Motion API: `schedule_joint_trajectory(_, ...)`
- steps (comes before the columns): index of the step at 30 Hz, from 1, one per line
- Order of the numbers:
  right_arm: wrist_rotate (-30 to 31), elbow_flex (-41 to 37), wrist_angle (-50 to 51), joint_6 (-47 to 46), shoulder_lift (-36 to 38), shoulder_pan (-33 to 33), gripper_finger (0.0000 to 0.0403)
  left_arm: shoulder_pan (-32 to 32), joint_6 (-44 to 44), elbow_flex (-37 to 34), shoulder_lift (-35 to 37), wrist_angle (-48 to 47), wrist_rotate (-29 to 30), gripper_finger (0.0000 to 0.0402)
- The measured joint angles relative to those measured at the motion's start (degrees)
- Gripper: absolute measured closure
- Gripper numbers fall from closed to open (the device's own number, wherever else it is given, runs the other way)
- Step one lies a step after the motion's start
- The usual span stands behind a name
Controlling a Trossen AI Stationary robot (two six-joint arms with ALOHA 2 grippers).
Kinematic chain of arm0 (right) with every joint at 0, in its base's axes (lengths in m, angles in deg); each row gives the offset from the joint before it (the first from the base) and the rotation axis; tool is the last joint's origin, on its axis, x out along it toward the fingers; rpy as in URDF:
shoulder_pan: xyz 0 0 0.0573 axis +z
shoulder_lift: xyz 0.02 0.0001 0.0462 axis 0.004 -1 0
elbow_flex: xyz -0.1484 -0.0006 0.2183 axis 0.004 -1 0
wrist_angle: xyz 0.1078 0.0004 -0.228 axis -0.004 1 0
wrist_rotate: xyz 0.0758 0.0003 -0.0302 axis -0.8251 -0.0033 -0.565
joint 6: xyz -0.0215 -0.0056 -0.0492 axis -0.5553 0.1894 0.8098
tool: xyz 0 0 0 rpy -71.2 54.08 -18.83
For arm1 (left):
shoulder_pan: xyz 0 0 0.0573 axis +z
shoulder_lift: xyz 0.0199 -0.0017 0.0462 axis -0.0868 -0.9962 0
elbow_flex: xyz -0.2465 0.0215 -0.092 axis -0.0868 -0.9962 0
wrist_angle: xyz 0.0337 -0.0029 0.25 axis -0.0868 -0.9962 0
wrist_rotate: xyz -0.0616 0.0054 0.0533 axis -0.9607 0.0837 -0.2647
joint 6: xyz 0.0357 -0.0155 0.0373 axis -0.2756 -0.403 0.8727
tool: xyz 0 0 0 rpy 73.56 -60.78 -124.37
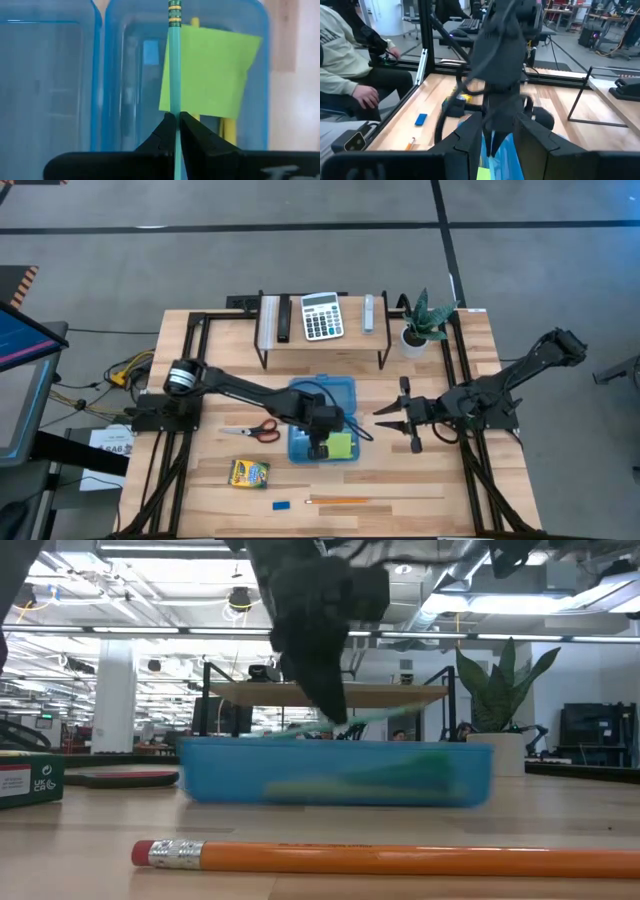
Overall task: Pack school essentials
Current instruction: Put the blue pencil into the blue supply box, then put the black scissor into the blue supply box
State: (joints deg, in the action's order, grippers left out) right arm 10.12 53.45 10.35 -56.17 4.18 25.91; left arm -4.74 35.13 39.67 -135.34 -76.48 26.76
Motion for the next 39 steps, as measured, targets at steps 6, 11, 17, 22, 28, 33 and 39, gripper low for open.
schedule_joint_trajectory(6, -0.02, 0.0, 0.17, -0.02, -0.22, -0.3, 0.0274, -0.02, 0.81, -0.02, -1.55, -0.25, -0.51, 0.0393)
schedule_joint_trajectory(11, -0.01, 0.0, 0.12, -0.41, -0.22, -0.4, 0.0274, -0.11, 1.5, -0.01, -1.05, 0.53, 0.63, 0.0342)
schedule_joint_trajectory(17, -0.02, 0.0, 0.51, -0.46, -0.22, -0.4, 0.0274, -0.11, 2.57, -0.03, -0.19, -1.46, 2.88, 0.0275)
schedule_joint_trajectory(22, -0.02, -0.02, 1.55, -0.92, -0.22, -0.4, 0.0274, -1.74, 3.13, -0.04, 4.15, -2.09, 7.64, 0.0261)
schedule_joint_trajectory(28, -0.02, -0.02, 2.4, -2.38, -0.22, -0.18, 0.0274, -5.03, 4.52, -6.37, 13.05, 3.37, 10.28, 0.0274)
schedule_joint_trajectory(33, -0.03, -0.04, 3.4, -3.04, -0.22, -0.22, 0.0274, -6.89, 1.59, -19.72, 23.63, 12.26, 11.33, 0.0287)
schedule_joint_trajectory(39, -0.04, -0.04, 3.45, -3.49, -0.22, -0.26, 0.0274, -8.73, -8.2, -38.54, 38.33, 20.18, 14.61, 0.0294)
